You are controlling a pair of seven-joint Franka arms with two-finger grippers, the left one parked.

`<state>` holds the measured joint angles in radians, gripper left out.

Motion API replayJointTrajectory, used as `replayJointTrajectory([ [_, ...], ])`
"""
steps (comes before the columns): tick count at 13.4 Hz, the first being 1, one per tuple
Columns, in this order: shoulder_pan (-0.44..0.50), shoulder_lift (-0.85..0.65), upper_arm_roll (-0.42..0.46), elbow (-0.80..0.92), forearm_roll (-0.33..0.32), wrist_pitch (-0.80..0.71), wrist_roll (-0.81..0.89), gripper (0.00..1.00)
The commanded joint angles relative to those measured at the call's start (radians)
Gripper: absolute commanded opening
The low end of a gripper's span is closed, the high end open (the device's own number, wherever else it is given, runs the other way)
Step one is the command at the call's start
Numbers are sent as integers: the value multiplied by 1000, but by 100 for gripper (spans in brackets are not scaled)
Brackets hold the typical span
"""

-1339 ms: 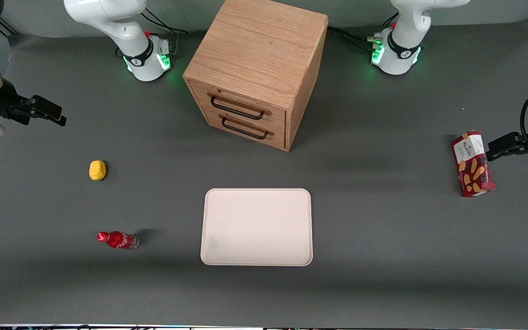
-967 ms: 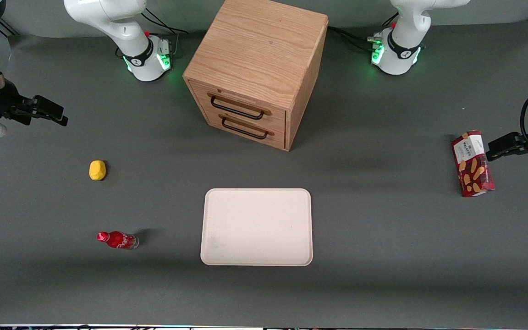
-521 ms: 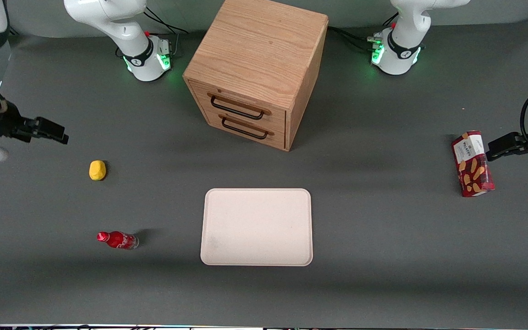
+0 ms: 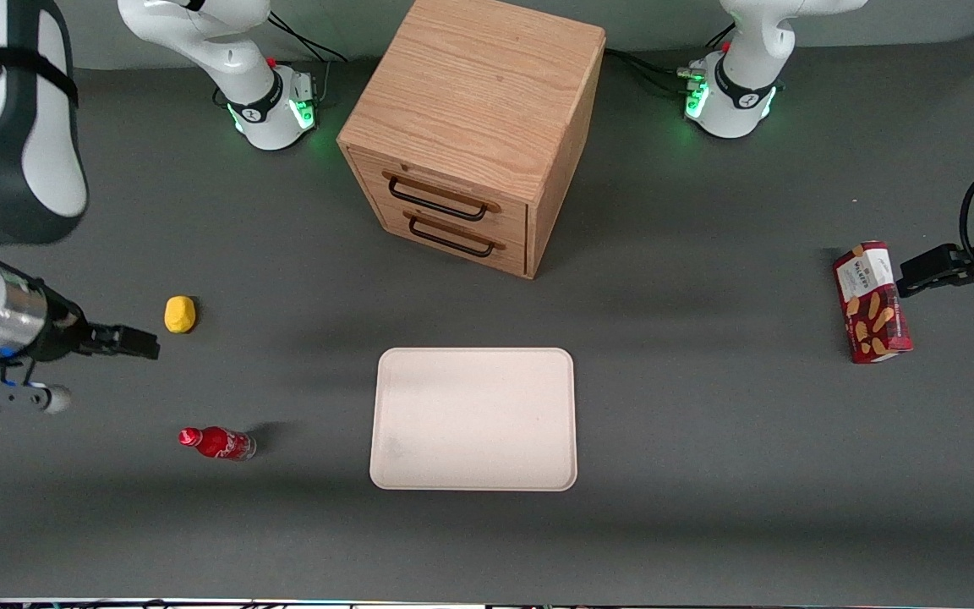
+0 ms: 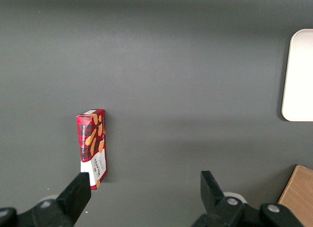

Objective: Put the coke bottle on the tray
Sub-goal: 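Move the right gripper down toward the red bottle lying on the table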

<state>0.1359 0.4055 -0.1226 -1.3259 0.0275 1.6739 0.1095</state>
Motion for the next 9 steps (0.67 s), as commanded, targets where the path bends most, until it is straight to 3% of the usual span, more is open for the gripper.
replayJointTrajectory([
  [1, -19, 76, 12, 51, 37, 44, -30, 100],
  [3, -19, 114, 12, 44, 63, 93, -36, 100],
  [9, -27, 214, 11, 36, 62, 225, -91, 100],
])
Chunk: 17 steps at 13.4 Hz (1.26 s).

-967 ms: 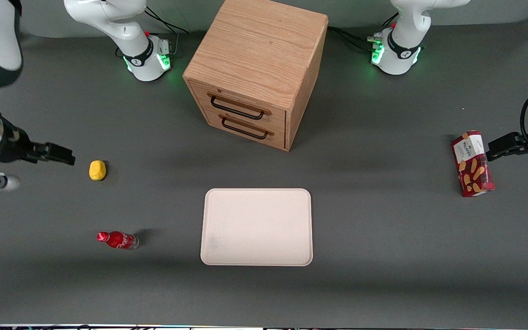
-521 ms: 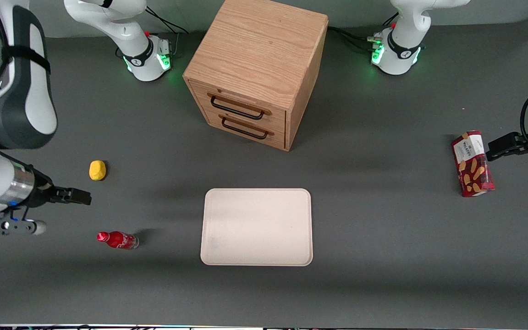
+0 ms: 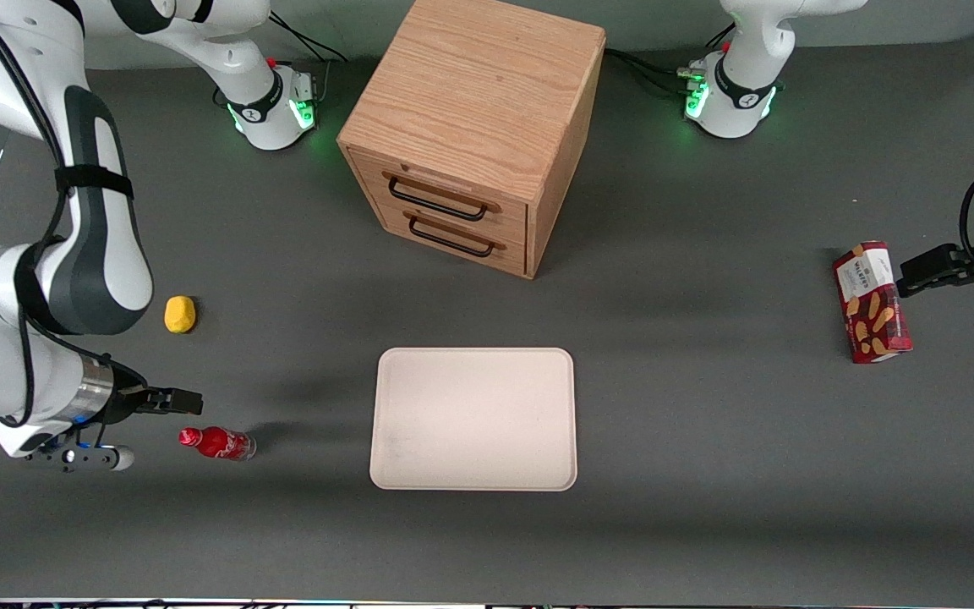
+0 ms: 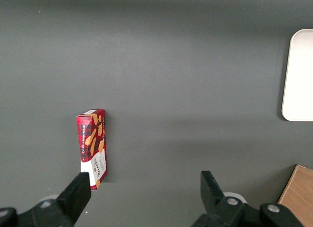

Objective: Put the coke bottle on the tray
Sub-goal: 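Lower the open right gripper around the red bottle and close it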

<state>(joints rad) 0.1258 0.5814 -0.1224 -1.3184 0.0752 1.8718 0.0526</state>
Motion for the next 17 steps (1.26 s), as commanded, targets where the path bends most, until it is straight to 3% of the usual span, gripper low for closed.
replayJointTrajectory([
  [1, -20, 60, 12, 27, 14, 52, -42, 100],
  [10, -25, 138, 12, -15, 15, 194, -73, 99],
  [11, -25, 138, 12, -15, 15, 194, -73, 89],
  [14, -25, 147, 12, -15, 15, 194, -74, 43],
  [17, -23, 147, 12, -15, 15, 193, -74, 13],
])
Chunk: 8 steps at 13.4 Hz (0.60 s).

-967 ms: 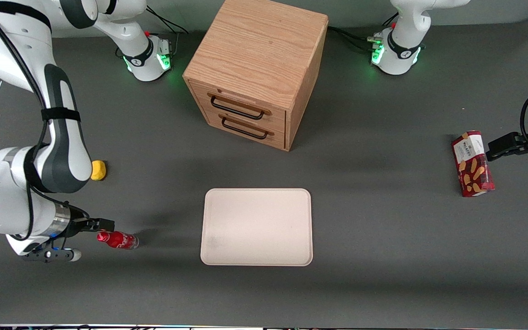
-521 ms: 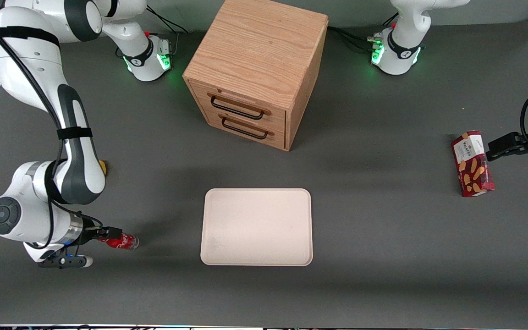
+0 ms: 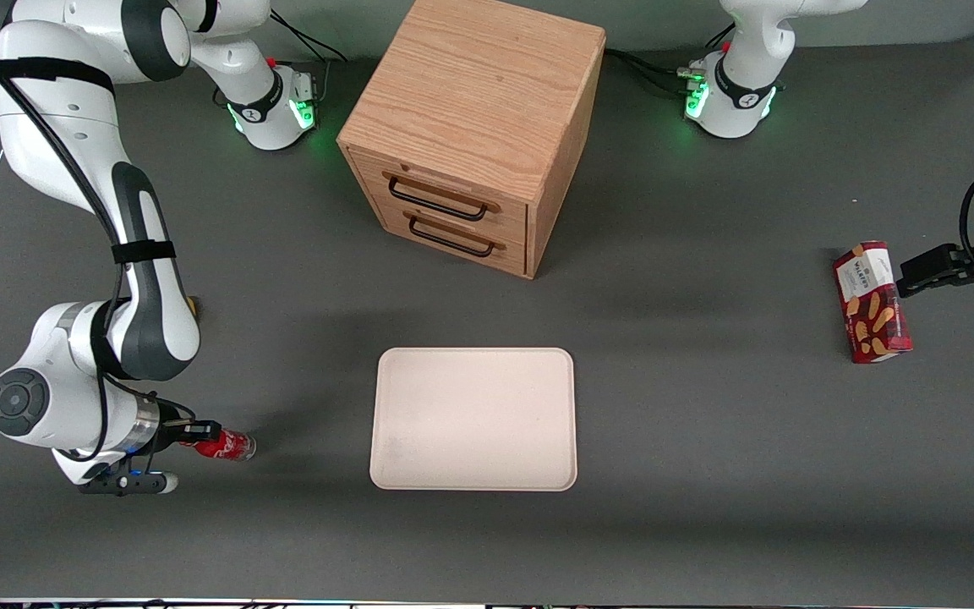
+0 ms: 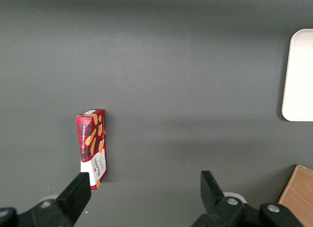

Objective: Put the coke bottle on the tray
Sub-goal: 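Lower the open right gripper around the red bottle and close it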

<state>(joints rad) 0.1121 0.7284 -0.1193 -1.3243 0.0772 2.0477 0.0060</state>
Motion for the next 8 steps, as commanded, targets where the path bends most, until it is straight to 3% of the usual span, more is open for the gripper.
replayJointTrajectory([
  [1, -9, 0, 9, -9, 13, 17, -29, 3],
  [8, -5, -44, 9, 5, 1, -20, -29, 0],
])
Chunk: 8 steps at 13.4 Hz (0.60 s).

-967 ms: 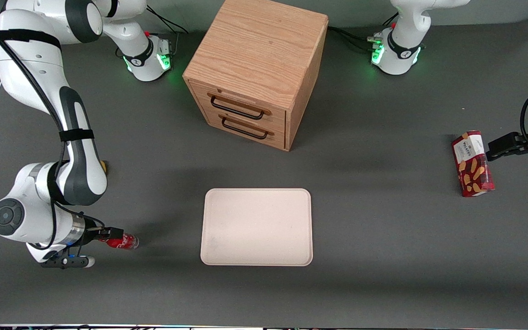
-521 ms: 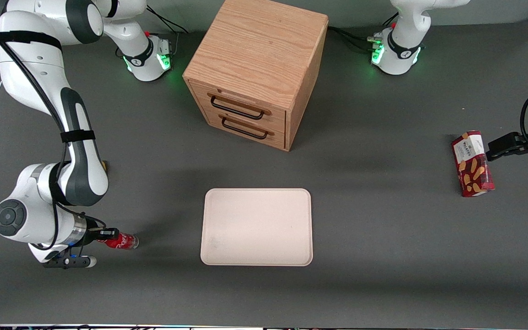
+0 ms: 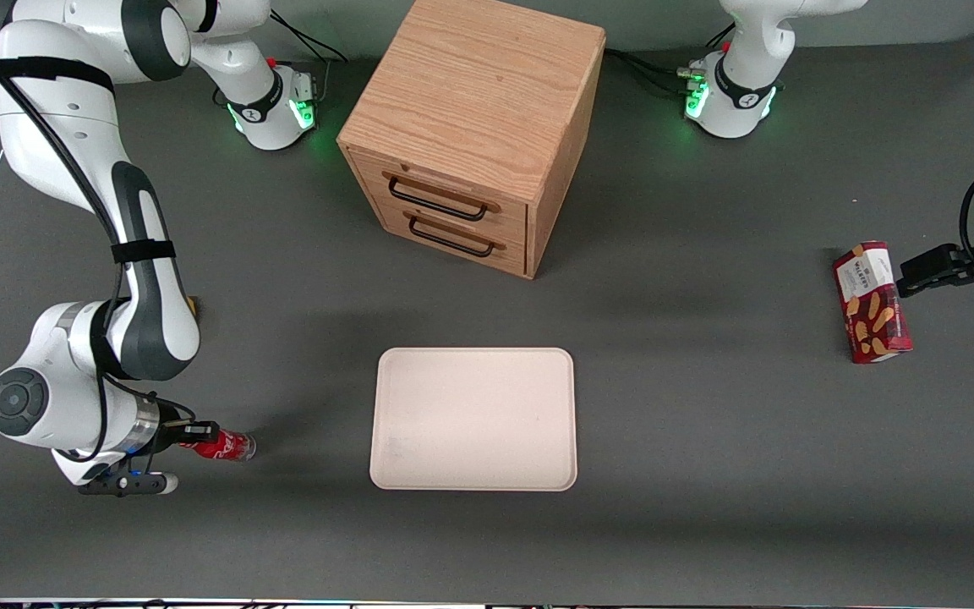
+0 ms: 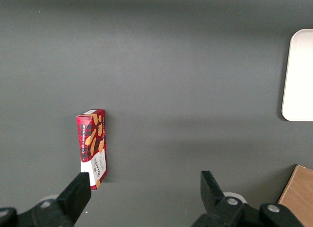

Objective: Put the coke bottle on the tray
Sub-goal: 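Lower the open right gripper around the red bottle and close it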

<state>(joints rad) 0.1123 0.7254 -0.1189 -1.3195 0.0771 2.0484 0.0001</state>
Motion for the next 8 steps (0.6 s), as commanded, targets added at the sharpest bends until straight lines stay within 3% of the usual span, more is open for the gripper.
replayJointTrajectory([
  [1, -3, -59, 10, 8, 1, -60, -22, 0],
  [8, -3, -106, 59, 345, 1, -546, -15, 0],
])
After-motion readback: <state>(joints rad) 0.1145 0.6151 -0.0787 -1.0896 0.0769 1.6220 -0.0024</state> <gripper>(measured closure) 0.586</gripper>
